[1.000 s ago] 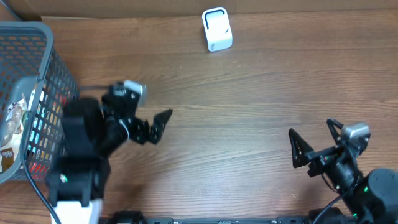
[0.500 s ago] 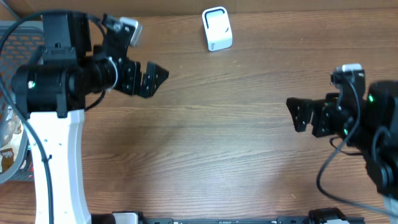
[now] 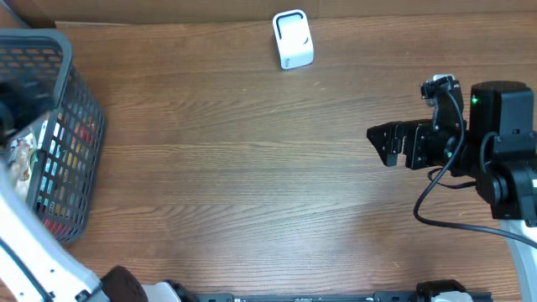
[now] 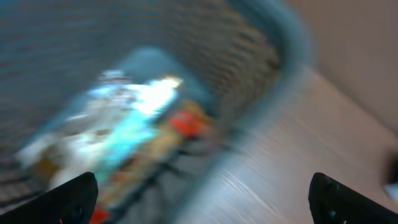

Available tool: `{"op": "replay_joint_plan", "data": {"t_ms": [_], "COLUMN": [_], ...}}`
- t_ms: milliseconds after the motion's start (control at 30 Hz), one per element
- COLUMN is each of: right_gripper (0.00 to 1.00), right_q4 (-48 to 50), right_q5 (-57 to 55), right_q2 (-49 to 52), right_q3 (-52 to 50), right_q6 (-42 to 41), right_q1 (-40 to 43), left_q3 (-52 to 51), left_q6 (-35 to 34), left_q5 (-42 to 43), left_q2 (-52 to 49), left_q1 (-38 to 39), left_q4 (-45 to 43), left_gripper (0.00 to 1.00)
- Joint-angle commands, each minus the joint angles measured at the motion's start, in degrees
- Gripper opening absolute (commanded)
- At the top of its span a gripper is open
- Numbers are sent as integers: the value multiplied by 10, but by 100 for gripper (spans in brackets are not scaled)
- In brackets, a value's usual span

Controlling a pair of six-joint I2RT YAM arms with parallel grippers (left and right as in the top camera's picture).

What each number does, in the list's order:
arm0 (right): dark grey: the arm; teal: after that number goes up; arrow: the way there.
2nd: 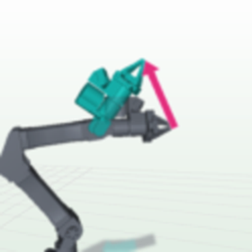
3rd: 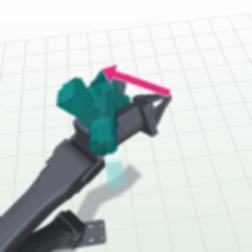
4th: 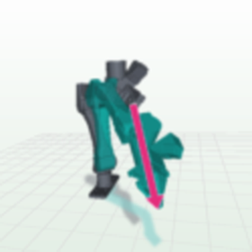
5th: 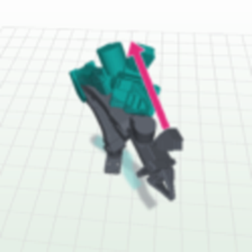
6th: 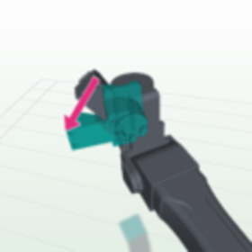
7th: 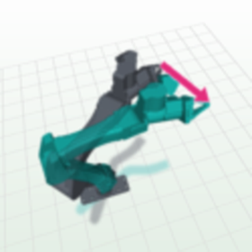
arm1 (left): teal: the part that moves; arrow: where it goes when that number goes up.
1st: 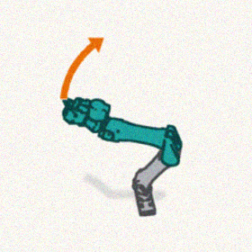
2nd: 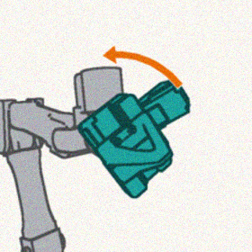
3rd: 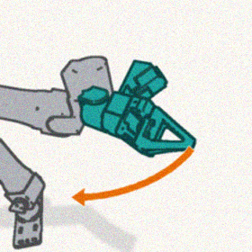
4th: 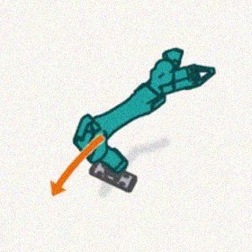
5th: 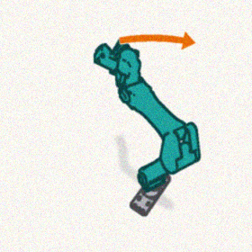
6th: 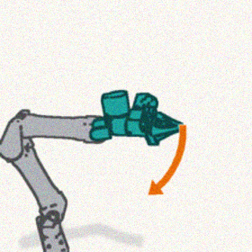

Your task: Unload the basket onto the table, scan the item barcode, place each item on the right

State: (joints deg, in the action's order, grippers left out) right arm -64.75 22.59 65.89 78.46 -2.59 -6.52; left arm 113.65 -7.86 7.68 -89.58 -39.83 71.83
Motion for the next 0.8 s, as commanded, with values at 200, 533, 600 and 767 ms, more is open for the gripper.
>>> {"op": "replay_joint_plan", "data": {"t_ms": [200,533,600,767], "right_gripper": [100,100,100,98], "right_q4": [-3,-2,-3,-14], "right_q5": [3,0,0,0], "right_q2": [17,39,45,57], "right_q3": [14,14,14,14], "right_q6": [6,5,5,5], "right_q1": [-3,-3,-3,-3], "left_q3": [13,12,12,12], "left_q6": [-44,26,63,77], "left_q5": [-61,-133,-139,-169], "left_q2": [-108,-240,-273,-326], "left_q1": [-71,-74,-74,-75], "left_q4": [-45,-59,-58,-64], "left_gripper": [100,100,99,96]}}
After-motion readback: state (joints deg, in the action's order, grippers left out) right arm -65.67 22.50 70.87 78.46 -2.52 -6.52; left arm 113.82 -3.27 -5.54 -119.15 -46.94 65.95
